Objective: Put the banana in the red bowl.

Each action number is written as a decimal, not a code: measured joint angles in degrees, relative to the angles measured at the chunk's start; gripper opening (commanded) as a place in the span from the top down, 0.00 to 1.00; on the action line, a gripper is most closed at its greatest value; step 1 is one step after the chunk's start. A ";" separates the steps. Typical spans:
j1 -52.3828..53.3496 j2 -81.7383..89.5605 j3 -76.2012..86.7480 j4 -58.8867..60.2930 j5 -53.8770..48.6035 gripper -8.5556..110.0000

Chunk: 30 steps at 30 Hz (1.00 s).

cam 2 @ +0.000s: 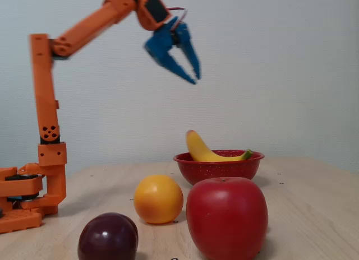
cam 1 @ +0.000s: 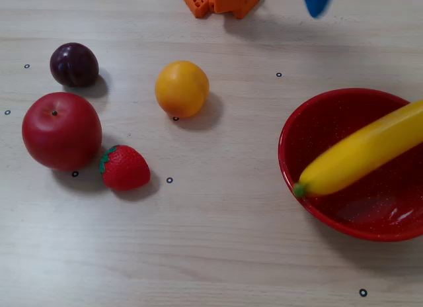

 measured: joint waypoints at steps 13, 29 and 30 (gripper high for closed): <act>-10.46 44.74 61.61 -13.89 -5.89 0.93; -15.29 82.18 105.21 -19.86 -13.97 0.93; -16.08 83.94 106.88 -20.57 -14.68 0.93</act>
